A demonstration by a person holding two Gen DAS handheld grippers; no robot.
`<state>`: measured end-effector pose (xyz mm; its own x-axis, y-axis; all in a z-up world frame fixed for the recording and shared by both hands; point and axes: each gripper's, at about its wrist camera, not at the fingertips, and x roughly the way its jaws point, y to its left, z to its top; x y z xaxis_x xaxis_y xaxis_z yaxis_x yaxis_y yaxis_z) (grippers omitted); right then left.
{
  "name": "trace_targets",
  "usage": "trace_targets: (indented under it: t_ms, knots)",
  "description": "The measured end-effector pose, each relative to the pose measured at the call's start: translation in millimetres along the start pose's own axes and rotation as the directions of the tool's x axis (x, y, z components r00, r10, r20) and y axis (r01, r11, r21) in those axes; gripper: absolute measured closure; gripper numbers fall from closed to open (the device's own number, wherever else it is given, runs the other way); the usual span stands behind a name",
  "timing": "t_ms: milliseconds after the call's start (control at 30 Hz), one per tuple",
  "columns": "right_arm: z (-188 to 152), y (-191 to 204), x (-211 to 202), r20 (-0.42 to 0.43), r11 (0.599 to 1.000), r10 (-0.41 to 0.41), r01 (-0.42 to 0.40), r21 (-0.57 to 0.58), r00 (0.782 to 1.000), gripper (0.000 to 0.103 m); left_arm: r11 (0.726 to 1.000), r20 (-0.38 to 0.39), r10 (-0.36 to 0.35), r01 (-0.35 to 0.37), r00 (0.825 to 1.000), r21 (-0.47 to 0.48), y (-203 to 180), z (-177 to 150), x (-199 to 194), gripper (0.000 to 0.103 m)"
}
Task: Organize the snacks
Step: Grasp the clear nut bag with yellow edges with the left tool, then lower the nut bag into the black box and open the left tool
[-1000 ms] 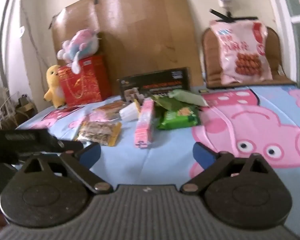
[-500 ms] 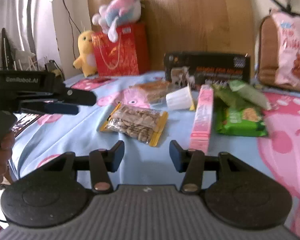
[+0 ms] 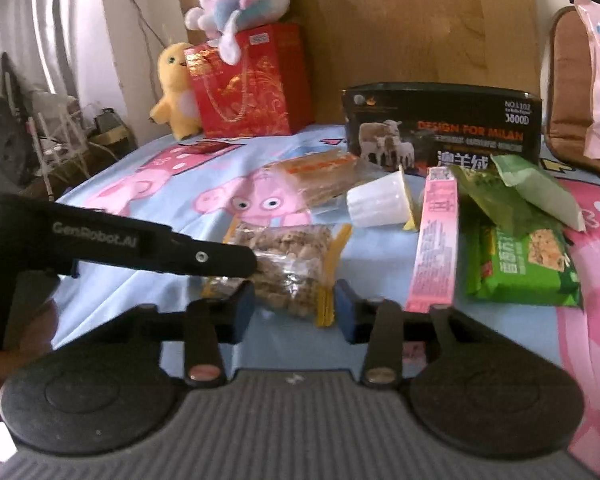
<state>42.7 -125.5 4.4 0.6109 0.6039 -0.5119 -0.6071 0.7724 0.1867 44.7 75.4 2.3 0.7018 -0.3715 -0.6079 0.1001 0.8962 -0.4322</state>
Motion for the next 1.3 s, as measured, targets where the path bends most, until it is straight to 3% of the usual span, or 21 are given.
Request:
trace_targets:
  t_ms: [200,433,633,800,1000,1167,1267,1300]
  knots:
    - [-27,-3,-40,0.026,0.999,-0.025,0.026,-0.046,0.999,0.067,0.992,-0.064,-0.083,0.088,0.995,0.088,-29,-23,-3,0.072]
    - [-57,-18,-79,0.087,0.993,-0.113,0.111,0.034,0.99,0.069,0.96,-0.127,-0.138,0.164,0.982,0.228,-78,-42,11,0.074]
    - [-62,-32,-85,0.121,0.99,-0.116,0.105,0.09,0.986,0.07,0.951,-0.128,-0.152,0.18,0.98,0.251,-90,-30,12,0.075]
    - [-19,-49,-82,0.203,0.995,-0.059,0.041,0.094,0.977,0.07,0.941,0.006,-0.155,0.146,0.988,0.307,-102,17,2,0.075]
    - [69,-81,-35,0.299,0.997,-0.083,0.079,0.026,0.951,0.07,0.957,0.15,-0.136,0.091,0.979,0.275,-100,115,40,0.073]
    - [123,-112,38,0.247,0.985,-0.164,0.17,-0.002,0.955,0.07,0.981,0.161,-0.038,0.006,0.986,0.193,-82,172,102,0.072]
    - [132,-122,64,0.211,0.976,-0.21,0.218,-0.015,0.955,0.066,0.989,0.149,0.002,-0.025,0.989,0.147,-74,181,129,0.07]
    - [133,-125,66,0.208,0.975,-0.216,0.222,-0.007,0.954,0.058,0.99,0.151,0.02,-0.041,0.988,0.138,-74,182,133,0.07]
